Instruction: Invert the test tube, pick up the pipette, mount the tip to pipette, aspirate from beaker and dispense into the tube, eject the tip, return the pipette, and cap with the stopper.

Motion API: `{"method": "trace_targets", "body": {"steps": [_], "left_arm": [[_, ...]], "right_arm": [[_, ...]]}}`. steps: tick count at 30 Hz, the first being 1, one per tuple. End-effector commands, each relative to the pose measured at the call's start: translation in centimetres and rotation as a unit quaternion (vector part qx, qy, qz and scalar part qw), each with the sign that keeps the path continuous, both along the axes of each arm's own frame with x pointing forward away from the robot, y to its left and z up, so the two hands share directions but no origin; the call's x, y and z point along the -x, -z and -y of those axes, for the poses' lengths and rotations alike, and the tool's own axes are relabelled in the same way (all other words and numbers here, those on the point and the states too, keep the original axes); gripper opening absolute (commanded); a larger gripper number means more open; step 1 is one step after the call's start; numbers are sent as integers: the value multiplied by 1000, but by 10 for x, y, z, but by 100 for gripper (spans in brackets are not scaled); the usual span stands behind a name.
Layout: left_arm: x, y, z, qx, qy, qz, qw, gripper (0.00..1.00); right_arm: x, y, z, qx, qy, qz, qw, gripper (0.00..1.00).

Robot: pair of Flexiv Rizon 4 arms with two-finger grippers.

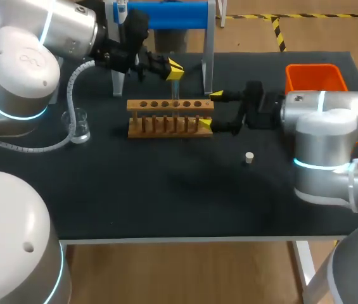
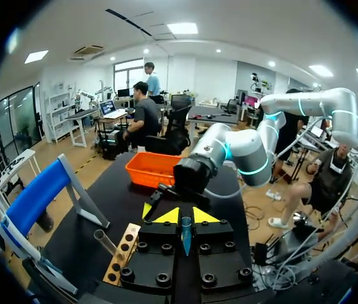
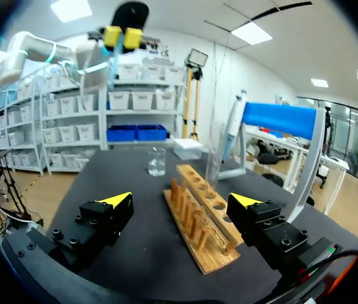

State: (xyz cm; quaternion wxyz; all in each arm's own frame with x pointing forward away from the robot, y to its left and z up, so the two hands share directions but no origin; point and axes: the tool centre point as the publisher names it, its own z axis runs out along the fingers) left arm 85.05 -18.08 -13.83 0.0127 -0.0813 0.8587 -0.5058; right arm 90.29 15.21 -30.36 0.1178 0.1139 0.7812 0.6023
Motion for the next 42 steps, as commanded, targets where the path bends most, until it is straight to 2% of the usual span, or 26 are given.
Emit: {"method": "trace_targets", "body": {"steps": [1,13,19,35,42], "left_arm": [[0,-2,-1,-3,1,-2,1000,0],[0,-2,-1,-3,1,-2,1000,0],[0,-2,-1,-3,1,-2,1000,0],[0,-2,-1,-3,1,-2,1000,0],[4,-4,-3,11,-7,16,1000,0]], "right_arm": [[21,-18,37,-34,-28,7,999,100],[49,-53,25,-110,-139,6,984,100],[54,-67,10,-121,-174,7,977,100],[49,-88,-40,-113,-182,-5,977,100],[55,-96,-51,-121,-185,-4,975,100]]}}
